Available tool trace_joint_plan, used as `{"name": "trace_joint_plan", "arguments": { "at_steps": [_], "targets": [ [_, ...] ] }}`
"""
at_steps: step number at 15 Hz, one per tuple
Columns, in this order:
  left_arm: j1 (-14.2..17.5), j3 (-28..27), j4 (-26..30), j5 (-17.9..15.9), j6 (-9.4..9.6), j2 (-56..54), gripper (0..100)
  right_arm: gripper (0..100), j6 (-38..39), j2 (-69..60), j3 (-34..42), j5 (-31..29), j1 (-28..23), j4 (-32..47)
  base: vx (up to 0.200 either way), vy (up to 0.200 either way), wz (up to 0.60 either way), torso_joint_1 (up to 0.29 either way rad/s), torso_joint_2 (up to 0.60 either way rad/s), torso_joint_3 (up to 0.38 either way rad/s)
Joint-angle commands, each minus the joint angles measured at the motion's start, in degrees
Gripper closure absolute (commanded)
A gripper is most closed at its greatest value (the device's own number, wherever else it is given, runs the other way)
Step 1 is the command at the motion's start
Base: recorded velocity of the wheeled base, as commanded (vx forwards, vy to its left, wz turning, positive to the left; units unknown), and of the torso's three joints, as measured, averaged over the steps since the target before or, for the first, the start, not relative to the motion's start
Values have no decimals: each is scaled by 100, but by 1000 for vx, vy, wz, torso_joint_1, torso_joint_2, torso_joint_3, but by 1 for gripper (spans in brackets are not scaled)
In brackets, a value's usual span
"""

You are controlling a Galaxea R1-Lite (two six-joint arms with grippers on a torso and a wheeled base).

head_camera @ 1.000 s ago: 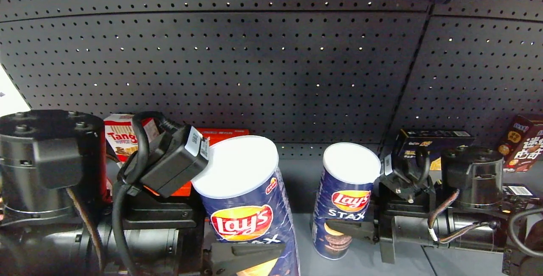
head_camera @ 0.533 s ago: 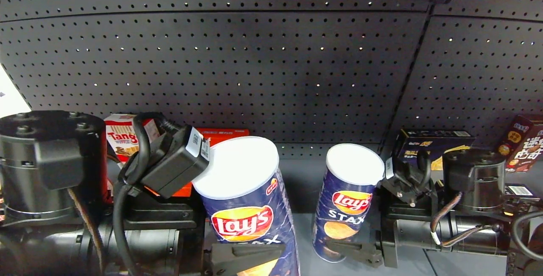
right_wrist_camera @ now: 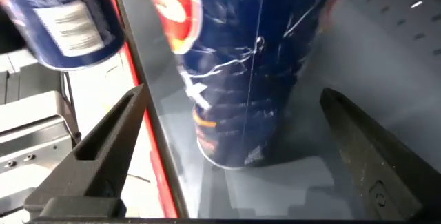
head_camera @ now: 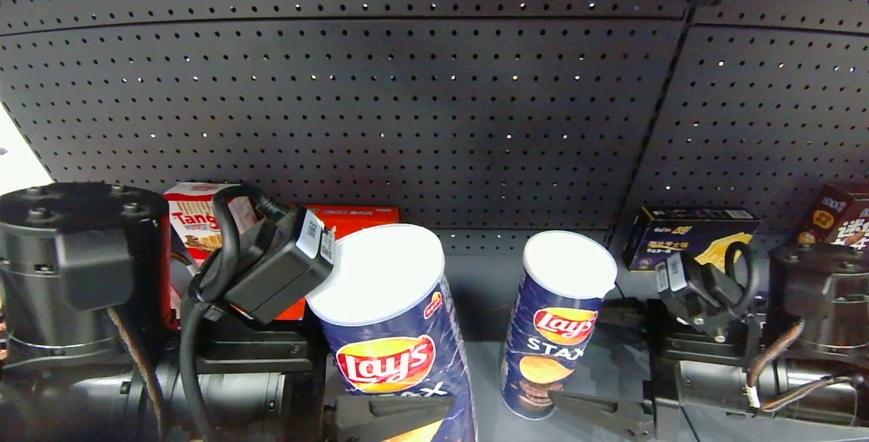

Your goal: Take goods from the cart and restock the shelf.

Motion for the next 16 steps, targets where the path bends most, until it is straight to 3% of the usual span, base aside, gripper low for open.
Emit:
{"name": "trace_joint_plan", "arguments": {
  "at_steps": [1, 8, 10, 11, 14, 16],
  "targets": [
    [-1, 3, -1, 3, -1, -11, 100, 0, 1, -693, 189, -26, -41, 74, 0, 0, 0, 0, 0, 0],
    [-1, -32, -10, 47, 8, -20, 100, 0, 9, -2785, -92, -395, -50, 2263, 0, 0, 0, 0, 0, 0],
    [-1, -32, -1, 267, 8, -29, 100, 0, 9, -3233, -320, -500, -59, 2851, 0, 0, 0, 0, 0, 0],
    [-1, -41, -10, 540, 17, -29, 100, 0, 9, -3497, -514, -597, -59, 3221, 0, 0, 0, 0, 0, 0],
    [-1, -252, -1, 1023, 43, -20, 100, 0, 317, -3849, -444, -1028, -41, 3282, 0, 0, 0, 0, 0, 0],
    [-1, -445, 105, 1084, 52, -11, 100, 0, 458, -3989, -417, -1036, -41, 3309, 0, 0, 0, 0, 0, 0]
  ]
}}
